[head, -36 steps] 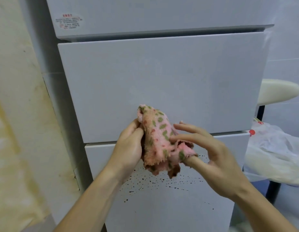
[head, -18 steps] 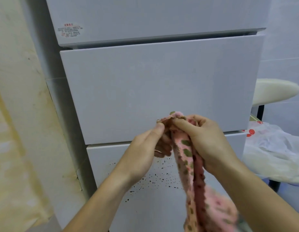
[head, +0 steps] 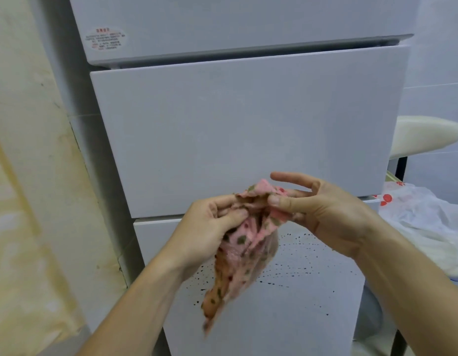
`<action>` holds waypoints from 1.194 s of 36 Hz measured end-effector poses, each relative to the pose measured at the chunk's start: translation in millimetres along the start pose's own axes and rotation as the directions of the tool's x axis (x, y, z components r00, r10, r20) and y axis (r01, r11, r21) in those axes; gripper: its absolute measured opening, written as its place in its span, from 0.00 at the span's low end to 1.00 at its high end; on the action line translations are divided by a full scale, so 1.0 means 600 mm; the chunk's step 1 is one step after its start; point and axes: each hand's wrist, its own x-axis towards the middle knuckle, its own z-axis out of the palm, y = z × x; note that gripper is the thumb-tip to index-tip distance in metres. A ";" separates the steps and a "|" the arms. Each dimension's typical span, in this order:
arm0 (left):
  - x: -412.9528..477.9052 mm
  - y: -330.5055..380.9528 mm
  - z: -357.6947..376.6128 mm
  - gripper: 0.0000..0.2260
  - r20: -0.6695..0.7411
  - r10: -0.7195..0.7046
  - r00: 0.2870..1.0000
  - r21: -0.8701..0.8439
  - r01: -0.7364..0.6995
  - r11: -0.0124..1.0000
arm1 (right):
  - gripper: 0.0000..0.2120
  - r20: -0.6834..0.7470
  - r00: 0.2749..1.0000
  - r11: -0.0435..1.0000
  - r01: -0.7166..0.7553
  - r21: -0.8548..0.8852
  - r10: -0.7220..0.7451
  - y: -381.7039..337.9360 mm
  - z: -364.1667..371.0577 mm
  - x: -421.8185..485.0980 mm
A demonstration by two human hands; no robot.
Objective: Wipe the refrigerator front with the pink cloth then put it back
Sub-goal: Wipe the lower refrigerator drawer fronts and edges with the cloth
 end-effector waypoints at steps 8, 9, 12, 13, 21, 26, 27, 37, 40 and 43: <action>0.008 -0.004 -0.034 0.17 -0.278 0.056 0.959 -0.007 -0.060 0.998 | 0.30 -0.107 0.990 0.996 0.090 -0.002 -0.090 -0.019 -0.031 0.003; 0.008 -0.004 -0.036 0.16 -0.301 0.078 0.951 0.021 -0.075 0.997 | 0.28 -0.144 0.982 0.992 0.120 -0.028 -0.123 -0.016 -0.032 0.004; 0.006 -0.002 -0.037 0.14 -0.341 0.099 0.935 0.002 -0.105 0.995 | 0.17 -0.289 0.928 0.971 0.221 -0.085 -0.237 0.002 -0.028 0.005; 0.006 0.001 -0.035 0.13 -0.342 0.090 0.935 -0.032 -0.107 0.994 | 0.15 -0.340 0.899 0.961 0.255 -0.106 -0.276 0.010 -0.024 0.005; 0.009 0.013 -0.029 0.13 -0.344 0.082 0.935 -0.120 -0.131 0.984 | 0.10 -0.379 0.677 0.737 0.370 -0.566 -0.631 0.074 -0.010 0.009; 0.008 0.014 -0.040 0.11 -0.415 0.250 0.875 0.198 -0.182 0.963 | 0.07 -0.308 0.774 0.693 0.223 -0.686 -0.554 0.069 -0.026 0.011; 0.007 0.012 -0.042 0.11 -0.431 0.301 0.851 0.305 -0.177 0.936 | 0.06 -0.333 0.804 0.741 0.187 -0.645 -0.493 0.064 -0.030 0.010; 0.020 0.005 -0.054 0.09 -0.531 0.180 0.828 0.234 -0.061 0.970 | 0.43 -0.094 0.966 0.970 0.238 -0.052 -0.242 0.054 -0.048 -0.010; 0.019 0.014 -0.057 0.17 -0.414 0.067 0.908 -0.048 -0.096 0.994 | 0.36 -0.108 0.885 0.823 0.367 -0.433 -0.452 0.057 -0.046 -0.009; 0.013 0.012 -0.069 0.29 -0.235 0.094 0.967 -0.074 -0.114 0.991 | 0.30 -0.149 0.785 0.658 0.381 -0.649 -0.601 0.054 -0.050 -0.003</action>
